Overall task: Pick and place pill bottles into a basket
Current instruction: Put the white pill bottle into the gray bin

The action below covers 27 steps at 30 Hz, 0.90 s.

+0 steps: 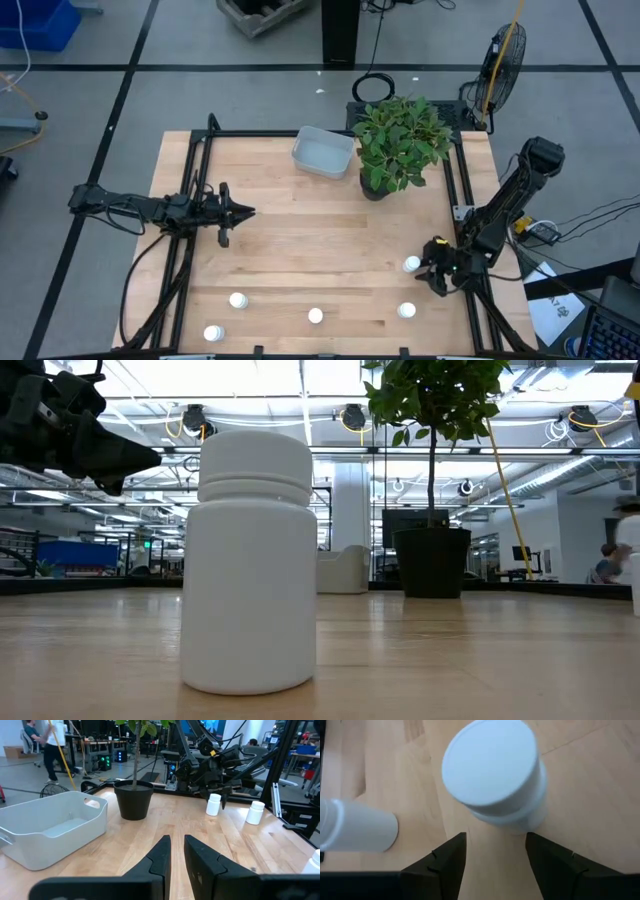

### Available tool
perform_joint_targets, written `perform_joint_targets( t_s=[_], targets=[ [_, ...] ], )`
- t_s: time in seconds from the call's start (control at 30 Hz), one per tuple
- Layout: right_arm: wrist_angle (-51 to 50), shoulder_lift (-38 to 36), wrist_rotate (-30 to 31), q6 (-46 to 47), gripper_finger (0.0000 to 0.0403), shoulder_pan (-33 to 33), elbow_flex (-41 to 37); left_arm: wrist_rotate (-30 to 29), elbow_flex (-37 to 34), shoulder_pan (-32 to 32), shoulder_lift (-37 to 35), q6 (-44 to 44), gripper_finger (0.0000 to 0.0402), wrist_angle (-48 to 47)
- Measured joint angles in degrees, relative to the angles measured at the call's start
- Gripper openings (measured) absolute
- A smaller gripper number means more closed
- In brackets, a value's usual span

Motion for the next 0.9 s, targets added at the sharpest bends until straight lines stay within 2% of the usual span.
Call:
perform_joint_targets(
  t_s=[0.17,0.4,0.7,0.9],
  targets=[
    [-0.32,2.33,3.23,3.45,0.0201,-0.18,0.11,0.0,0.0,-0.01,0.0,-0.01,0.0058,0.0],
    [-2.5,8.05,3.48,13.04,0.02,2.02,1.41,0.0,-0.01,-0.01,0.0,-0.02,0.0058,0.0],
    [-5.2,15.84,6.65,6.6,0.02,1.88,7.87,0.0,-0.01,-0.01,0.0,0.0,0.0058,0.01],
    [-5.37,22.11,12.63,5.34,0.0214,1.8,11.21,0.0,0.0,-0.01,0.0,-0.03,0.0058,0.0]
  ],
)
